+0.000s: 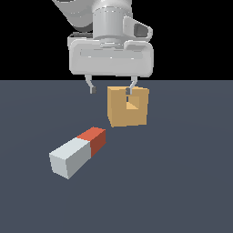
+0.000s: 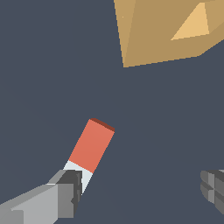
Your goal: Insert the peg into the horizontal hole in a box.
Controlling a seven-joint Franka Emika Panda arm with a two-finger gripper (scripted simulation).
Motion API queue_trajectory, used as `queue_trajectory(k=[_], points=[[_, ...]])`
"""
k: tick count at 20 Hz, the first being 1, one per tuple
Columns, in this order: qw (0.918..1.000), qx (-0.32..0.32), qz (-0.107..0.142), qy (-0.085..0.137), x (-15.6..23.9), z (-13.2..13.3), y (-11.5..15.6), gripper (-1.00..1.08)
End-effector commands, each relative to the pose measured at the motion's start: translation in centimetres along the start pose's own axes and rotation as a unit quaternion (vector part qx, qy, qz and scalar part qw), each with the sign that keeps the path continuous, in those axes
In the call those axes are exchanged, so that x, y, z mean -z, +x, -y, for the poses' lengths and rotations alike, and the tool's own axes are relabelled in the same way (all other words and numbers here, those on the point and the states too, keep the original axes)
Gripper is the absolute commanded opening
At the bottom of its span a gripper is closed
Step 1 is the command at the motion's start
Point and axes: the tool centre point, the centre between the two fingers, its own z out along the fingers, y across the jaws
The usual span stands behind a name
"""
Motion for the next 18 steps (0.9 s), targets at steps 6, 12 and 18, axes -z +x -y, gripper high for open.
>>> queue_trajectory(k=[6, 12, 18], points=[[0.9999, -0.011, 0.0, -0.001, -0.4, 0.3, -0.5, 1.0], [0.9986, -0.052, 0.0, -0.004, -2.0, 1.8, -2.4, 1.0], [0.9923, -0.124, 0.0, -0.009, -4.8, 4.5, -5.3, 1.0]])
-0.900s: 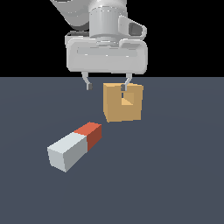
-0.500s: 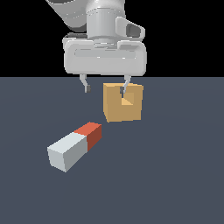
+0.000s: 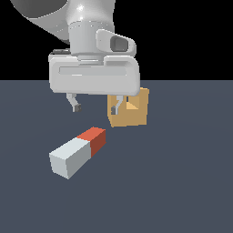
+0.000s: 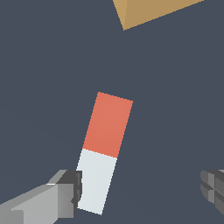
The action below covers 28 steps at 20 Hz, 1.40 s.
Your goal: Insert the peg into the horizontal hole in a box.
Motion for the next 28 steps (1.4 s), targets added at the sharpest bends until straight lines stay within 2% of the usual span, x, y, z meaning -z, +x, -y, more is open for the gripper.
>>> queue_trajectory(k=[1, 6, 12, 21, 28], points=[[0.9994, -0.033, 0.0, -0.002, -1.3, 1.1, -1.6, 1.0], [0.9961, -0.088, 0.001, -0.006, -3.4, 3.1, -3.9, 1.0], [0.992, -0.126, 0.001, -0.009, -5.0, 4.6, -5.3, 1.0], [0.9911, -0.133, 0.001, -0.009, -5.6, 5.0, -5.6, 1.0], [0.9909, -0.134, 0.0, -0.009, -8.3, 5.0, -5.6, 1.0]])
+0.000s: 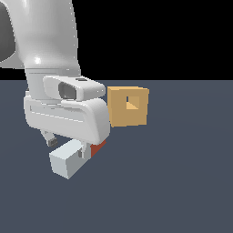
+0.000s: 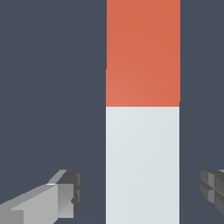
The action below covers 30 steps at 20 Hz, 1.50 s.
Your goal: Insert the peg into the horizontal hole in a box.
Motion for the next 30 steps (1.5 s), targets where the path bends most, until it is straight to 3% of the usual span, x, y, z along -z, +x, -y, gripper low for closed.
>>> queue_trajectory(k=[1, 9, 10, 22, 30], points=[[1.0, 0.0, 0.0, 0.0, -1.2, 0.1, 0.0, 1.0], [1.0, -0.001, 0.0, 0.0, -3.0, 0.1, 0.0, 1.0], [1.0, -0.001, 0.0, 0.0, -3.0, 0.1, 0.0, -1.0], [1.0, 0.0, 0.0, 0.0, -2.9, -0.1, 0.0, -1.0], [0.9996, 0.028, 0.0, 0.0, -2.1, -1.7, 1.3, -1.0]])
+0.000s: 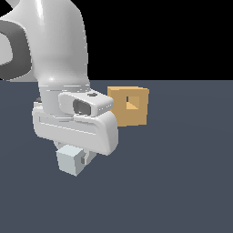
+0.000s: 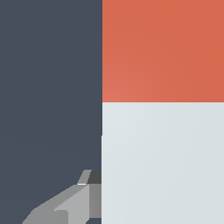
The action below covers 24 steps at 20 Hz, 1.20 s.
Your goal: Insert the peg into the horizontal hole in a box.
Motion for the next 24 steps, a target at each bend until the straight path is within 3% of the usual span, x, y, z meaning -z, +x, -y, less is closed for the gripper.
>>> queue_trajectory(k=[1, 12, 24], points=[[0.9999, 0.013, 0.0, -0.002, 0.5, -0.9, 0.6, -1.0], [0.9938, 0.111, 0.0, -0.002, 3.0, -6.3, 5.7, -1.0], [0.9745, 0.224, 0.0, -0.002, 5.9, -11.2, 13.0, -1.0]])
